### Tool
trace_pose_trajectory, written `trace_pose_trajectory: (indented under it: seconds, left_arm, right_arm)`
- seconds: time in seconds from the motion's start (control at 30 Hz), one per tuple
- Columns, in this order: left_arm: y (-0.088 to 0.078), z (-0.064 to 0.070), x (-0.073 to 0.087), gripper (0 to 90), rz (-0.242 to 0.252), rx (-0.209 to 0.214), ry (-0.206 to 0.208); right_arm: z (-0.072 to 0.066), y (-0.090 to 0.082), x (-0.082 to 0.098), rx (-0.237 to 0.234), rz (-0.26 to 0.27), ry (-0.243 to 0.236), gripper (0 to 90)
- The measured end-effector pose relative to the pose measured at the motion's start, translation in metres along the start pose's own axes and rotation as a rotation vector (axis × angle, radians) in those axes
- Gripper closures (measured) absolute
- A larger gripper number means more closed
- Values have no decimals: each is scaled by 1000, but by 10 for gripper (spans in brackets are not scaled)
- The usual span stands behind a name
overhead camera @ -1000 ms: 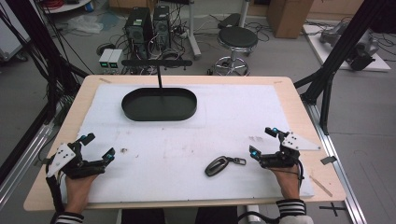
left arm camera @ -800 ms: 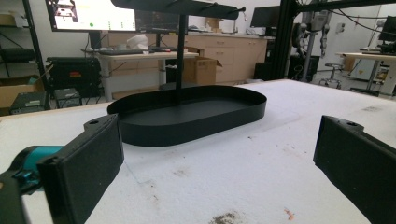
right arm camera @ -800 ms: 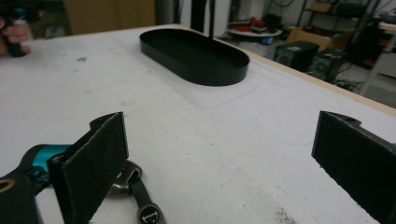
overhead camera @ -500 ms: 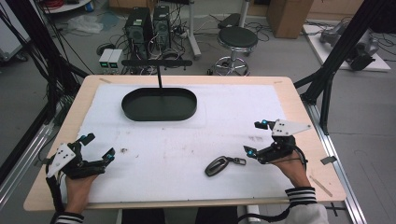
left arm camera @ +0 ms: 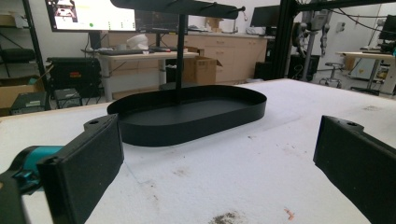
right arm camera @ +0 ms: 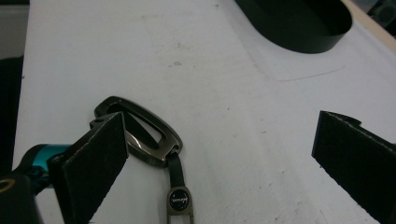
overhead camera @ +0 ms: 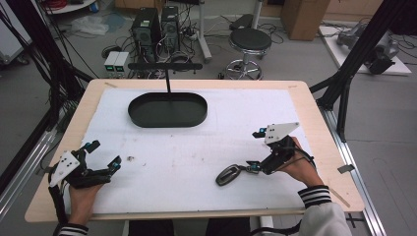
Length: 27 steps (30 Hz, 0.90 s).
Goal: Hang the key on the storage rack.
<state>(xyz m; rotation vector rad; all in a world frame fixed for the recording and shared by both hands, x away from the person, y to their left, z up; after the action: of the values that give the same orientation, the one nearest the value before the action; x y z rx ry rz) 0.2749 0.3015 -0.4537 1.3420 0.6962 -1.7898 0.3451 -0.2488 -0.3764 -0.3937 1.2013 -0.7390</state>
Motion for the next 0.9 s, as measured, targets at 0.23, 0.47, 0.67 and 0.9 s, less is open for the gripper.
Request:
trace_pose_trajectory:
  seconds: [0.23, 0.47, 0.67, 0.9]
  left_arm:
    - [0, 0, 0, 21, 0, 0, 1]
    - [0, 0, 0, 21, 0, -1, 1]
    - [0, 0, 0, 21, 0, 0, 0]
    - [0, 0, 0, 21, 1, 1, -2]
  right_arm:
    - [1, 17, -1, -85, -90, -19, 27]
    - [0, 32, -1, -156, -163, -45, 28]
    - [-2, 43, -2, -207, -224, -70, 43]
    - [-3, 49, 1, -254, -292, -85, 165]
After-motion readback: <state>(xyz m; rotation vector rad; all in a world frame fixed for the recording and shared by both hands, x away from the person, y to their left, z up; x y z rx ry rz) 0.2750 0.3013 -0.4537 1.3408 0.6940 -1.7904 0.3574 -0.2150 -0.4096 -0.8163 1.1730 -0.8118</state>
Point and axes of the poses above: each handheld gripper's, and its own axes: y roughly forward along the jaws, x roughly out of its underside, z roughly to its right, the point moved 1 cm from there along y, roughly forward along the jaws, and after that the axes turned 15 degrees about -y, right-handed, at the moved point
